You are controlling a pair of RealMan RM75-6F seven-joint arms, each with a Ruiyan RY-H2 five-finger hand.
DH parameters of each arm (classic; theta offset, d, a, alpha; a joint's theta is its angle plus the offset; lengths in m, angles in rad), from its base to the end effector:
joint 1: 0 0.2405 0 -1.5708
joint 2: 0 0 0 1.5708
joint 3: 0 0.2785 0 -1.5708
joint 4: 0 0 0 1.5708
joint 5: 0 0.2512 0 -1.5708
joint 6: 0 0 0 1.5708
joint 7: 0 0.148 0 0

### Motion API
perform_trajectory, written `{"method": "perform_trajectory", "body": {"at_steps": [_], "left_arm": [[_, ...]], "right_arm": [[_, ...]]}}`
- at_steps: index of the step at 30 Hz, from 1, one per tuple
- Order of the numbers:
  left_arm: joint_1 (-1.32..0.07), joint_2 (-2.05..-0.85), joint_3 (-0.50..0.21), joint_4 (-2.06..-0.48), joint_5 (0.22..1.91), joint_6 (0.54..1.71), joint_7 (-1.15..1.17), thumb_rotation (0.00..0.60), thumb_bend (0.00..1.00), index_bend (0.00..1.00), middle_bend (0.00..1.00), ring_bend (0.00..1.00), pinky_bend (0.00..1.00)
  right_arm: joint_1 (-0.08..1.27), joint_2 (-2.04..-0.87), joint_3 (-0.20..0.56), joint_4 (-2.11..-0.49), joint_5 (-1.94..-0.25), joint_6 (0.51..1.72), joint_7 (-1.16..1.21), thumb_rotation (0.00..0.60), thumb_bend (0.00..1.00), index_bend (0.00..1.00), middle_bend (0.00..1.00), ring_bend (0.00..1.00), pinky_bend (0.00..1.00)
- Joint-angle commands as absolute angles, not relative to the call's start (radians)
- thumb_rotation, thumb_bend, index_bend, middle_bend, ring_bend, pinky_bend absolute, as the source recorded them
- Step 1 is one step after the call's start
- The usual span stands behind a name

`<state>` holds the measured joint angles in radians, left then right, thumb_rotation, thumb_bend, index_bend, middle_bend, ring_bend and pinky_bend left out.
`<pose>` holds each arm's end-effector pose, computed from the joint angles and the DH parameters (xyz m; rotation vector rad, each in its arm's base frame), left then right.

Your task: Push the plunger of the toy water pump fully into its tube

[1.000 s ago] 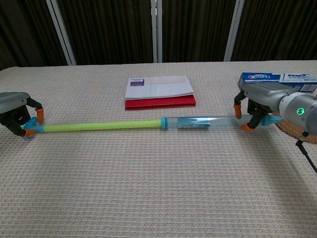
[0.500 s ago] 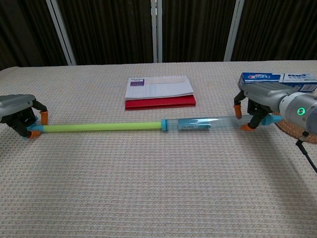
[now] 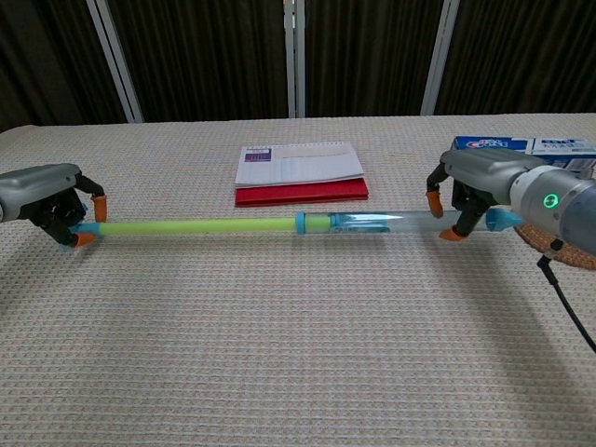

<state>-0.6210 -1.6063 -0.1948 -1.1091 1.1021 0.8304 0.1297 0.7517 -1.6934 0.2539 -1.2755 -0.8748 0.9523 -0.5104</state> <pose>-0.2931 0.3968 -0.0442 -1.6411 -1.1217 -0.7240 -0.1902 -0.4035 -0.0797 1.6836 -1.0068 0.7520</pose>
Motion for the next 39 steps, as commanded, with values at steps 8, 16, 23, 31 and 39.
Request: {"method": "perform_trajectory", "body": {"at_steps": [8,16,23,31,39], "left_arm": [[-0.669,-1.641,-0.217,-1.178,1.061,0.842,0.210,0.600,0.44,0.72,0.87,0.81,1.00],[-0.703,-1.669,-0.229,-1.214,1.039,0.853,0.252,0.600,0.44,0.72,0.87,0.81,1.00],[-0.727,-1.692,-0.232,-1.226,1.017,0.856,0.283,0.600,0.44,0.72,0.87,0.81,1.00],[-0.750,-1.739,-0.230,-1.201,1.011,0.852,0.278,0.600,0.44,0.71,0.87,0.81,1.00],[-0.751,-1.744,-0.223,-1.200,1.025,0.867,0.272,0.600,0.24,0.29,0.87,0.81,1.00]], "right_arm": [[0.785,-1.711,0.273,-1.308,-0.842,0.970,-0.550,0.600,0.33,0.67,1.00,1.00,1.00],[0.803,-1.724,0.272,-1.315,-0.822,0.974,-0.568,0.600,0.33,0.67,1.00,1.00,1.00],[0.811,-1.732,0.271,-1.321,-0.817,0.980,-0.569,0.600,0.33,0.67,1.00,1.00,1.00],[0.818,-1.744,0.262,-1.322,-0.818,0.985,-0.573,0.600,0.33,0.67,1.00,1.00,1.00],[0.811,-1.736,0.259,-1.326,-0.833,0.991,-0.550,0.600,0.02,0.18,1.00,1.00,1.00]]}}
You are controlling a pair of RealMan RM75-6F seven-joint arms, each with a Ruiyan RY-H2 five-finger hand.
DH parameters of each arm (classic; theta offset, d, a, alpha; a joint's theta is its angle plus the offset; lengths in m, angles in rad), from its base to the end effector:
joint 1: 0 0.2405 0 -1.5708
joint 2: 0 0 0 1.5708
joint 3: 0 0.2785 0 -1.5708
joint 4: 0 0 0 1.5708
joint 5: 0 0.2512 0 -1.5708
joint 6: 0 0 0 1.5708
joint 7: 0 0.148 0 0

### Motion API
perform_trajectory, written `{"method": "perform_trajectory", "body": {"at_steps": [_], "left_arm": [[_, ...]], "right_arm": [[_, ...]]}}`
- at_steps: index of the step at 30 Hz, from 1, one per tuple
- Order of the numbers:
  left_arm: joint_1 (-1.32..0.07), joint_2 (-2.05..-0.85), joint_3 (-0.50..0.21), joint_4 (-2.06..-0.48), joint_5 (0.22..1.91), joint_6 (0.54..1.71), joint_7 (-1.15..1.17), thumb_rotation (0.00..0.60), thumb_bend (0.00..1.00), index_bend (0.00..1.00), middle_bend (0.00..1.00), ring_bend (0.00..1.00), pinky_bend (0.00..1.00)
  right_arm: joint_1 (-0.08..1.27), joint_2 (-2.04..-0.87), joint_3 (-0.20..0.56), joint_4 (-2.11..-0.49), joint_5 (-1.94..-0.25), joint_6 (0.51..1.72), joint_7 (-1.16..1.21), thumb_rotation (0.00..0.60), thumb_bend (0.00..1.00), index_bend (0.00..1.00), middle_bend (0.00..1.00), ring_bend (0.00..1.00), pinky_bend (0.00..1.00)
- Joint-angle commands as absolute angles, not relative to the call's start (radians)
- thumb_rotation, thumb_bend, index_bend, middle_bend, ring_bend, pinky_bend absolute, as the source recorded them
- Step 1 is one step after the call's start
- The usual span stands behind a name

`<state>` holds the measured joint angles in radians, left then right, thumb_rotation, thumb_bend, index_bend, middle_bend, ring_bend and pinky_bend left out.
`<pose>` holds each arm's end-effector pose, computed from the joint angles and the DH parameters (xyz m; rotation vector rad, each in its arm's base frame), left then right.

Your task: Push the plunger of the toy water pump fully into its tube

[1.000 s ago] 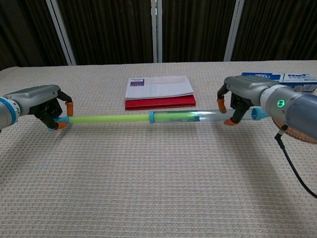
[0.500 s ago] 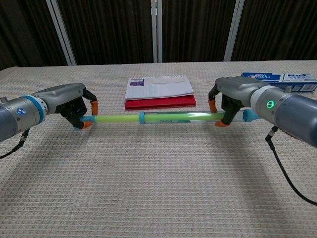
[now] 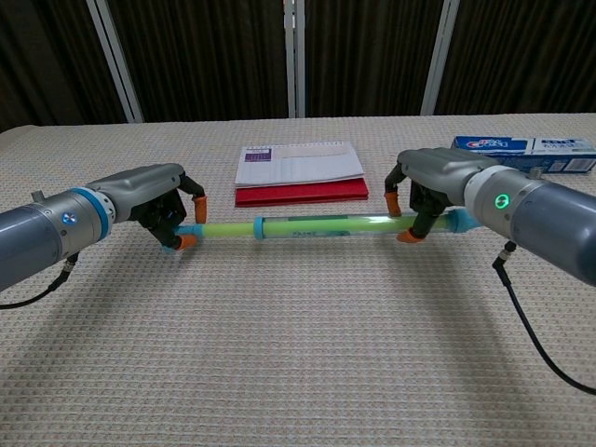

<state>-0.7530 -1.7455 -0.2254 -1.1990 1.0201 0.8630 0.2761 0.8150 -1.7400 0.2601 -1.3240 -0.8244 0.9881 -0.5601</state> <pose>-0.1855 0.3944 -0.1085 -1.7710 -1.1247 -0.8585 -0.1469 -0.3969 -0.0985 1.7219 -1.0171 0.8031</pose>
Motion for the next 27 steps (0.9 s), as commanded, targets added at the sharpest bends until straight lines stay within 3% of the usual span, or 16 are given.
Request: {"method": "perform_trajectory", "body": {"at_steps": [1,2,4,11,14,16,19,20,23,24,27], "left_arm": [[-0.750,-1.743,-0.221,-1.201,1.028,0.869,0.269,0.600,0.15,0.15,0.86,0.81,1.00],[-0.748,-1.741,-0.219,-1.203,1.030,0.870,0.266,0.600,0.10,0.08,0.85,0.81,1.00],[-0.742,-1.732,-0.215,-1.209,1.032,0.872,0.261,0.600,0.01,0.00,0.83,0.81,1.00],[-0.669,-1.618,-0.209,-1.312,1.078,0.973,0.207,0.600,0.00,0.00,0.75,0.75,0.96],[-0.610,-1.533,-0.195,-1.402,1.119,1.056,0.184,0.600,0.00,0.00,0.58,0.61,0.78],[-0.565,-1.479,-0.179,-1.458,1.150,1.120,0.176,0.600,0.00,0.00,0.34,0.38,0.50],[-0.471,-1.384,-0.146,-1.557,1.198,1.258,0.178,0.600,0.00,0.00,0.04,0.06,0.10],[-0.423,-1.336,-0.119,-1.619,1.235,1.325,0.178,0.600,0.00,0.00,0.01,0.02,0.05],[-0.360,-1.261,-0.079,-1.709,1.278,1.393,0.180,0.600,0.00,0.00,0.00,0.00,0.00],[-0.340,-1.242,-0.068,-1.731,1.290,1.417,0.181,0.600,0.00,0.00,0.00,0.00,0.00],[-0.269,-1.193,-0.023,-1.780,1.345,1.496,0.175,0.600,0.00,0.00,0.00,0.00,0.00]], "right_arm": [[0.809,-1.734,0.258,-1.327,-0.838,0.994,-0.546,0.600,0.00,0.11,1.00,1.00,1.00],[0.807,-1.731,0.257,-1.327,-0.843,0.999,-0.544,0.600,0.00,0.04,1.00,1.00,1.00],[0.799,-1.719,0.249,-1.335,-0.853,1.012,-0.546,0.600,0.00,0.00,1.00,1.00,1.00],[0.705,-1.560,0.206,-1.503,-0.930,1.099,-0.504,0.600,0.00,0.00,0.99,1.00,1.00],[0.640,-1.466,0.172,-1.579,-1.036,1.159,-0.421,0.600,0.00,0.00,0.91,0.99,1.00],[0.597,-1.408,0.145,-1.601,-1.126,1.204,-0.352,0.600,0.00,0.00,0.80,0.92,0.96],[0.517,-1.314,0.093,-1.614,-1.263,1.307,-0.268,0.600,0.00,0.00,0.53,0.67,0.67],[0.477,-1.270,0.060,-1.626,-1.322,1.356,-0.243,0.600,0.00,0.00,0.41,0.53,0.53],[0.424,-1.212,0.020,-1.642,-1.381,1.407,-0.216,0.600,0.00,0.00,0.09,0.13,0.16],[0.406,-1.196,0.009,-1.650,-1.391,1.419,-0.204,0.600,0.00,0.00,0.03,0.04,0.06],[0.336,-1.158,-0.025,-1.658,-1.430,1.485,-0.160,0.600,0.00,0.00,0.00,0.00,0.00]]}}
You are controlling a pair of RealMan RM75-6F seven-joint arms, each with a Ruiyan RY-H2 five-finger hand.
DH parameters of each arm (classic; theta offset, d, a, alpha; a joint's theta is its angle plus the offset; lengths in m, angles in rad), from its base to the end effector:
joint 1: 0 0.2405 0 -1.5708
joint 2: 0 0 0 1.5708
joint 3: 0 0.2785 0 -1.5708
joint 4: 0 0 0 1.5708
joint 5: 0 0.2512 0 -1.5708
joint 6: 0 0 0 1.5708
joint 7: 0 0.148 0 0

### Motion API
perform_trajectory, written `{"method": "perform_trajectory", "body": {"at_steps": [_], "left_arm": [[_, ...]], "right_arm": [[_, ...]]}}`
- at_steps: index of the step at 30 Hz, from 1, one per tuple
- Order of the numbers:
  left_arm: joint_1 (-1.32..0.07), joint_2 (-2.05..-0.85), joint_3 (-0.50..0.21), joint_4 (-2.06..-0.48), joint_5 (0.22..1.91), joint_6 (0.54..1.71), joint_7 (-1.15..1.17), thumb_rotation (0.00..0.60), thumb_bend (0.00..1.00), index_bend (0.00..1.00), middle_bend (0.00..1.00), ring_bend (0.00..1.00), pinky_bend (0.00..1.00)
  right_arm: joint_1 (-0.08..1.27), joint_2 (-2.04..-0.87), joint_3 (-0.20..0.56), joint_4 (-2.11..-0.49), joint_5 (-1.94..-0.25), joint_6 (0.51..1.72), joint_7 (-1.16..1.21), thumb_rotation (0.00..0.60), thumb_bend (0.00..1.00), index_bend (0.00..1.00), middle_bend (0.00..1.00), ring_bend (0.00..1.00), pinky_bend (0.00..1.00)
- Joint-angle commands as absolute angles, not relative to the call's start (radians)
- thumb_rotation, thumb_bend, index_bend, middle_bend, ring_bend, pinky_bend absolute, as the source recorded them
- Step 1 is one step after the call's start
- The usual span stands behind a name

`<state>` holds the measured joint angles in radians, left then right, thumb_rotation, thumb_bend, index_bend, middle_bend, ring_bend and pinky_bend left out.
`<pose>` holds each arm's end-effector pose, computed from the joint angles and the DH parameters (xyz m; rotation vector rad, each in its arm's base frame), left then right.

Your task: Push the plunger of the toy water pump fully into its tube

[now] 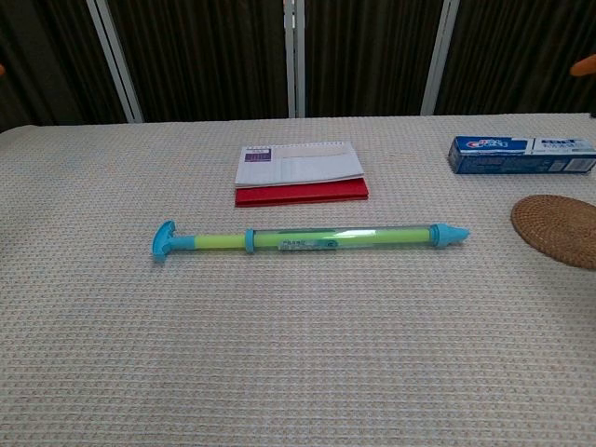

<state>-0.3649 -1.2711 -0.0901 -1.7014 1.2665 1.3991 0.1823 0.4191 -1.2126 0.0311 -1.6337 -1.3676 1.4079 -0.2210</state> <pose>-0.2701 0.2784 0.0706 -1.4139 -0.9539 -1.0066 -0.2740 -0.2880 0.0877 1.5654 -0.7339 0.9477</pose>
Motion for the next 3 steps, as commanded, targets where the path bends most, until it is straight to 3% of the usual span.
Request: {"method": "perform_trajectory", "body": {"at_steps": [1,3], "left_arm": [[-0.254,-1.185,-0.013,-1.784,1.358,1.510,0.169,0.600,0.00,0.00,0.00,0.00,0.00],[-0.236,-1.179,-0.001,-1.785,1.377,1.526,0.158,0.600,0.00,0.00,0.00,0.00,0.00]], "right_arm": [[0.318,-1.154,-0.032,-1.651,-1.440,1.502,-0.157,0.600,0.00,0.00,0.00,0.00,0.00],[0.296,-1.153,-0.040,-1.641,-1.454,1.525,-0.155,0.600,0.00,0.00,0.00,0.00,0.00]]}}
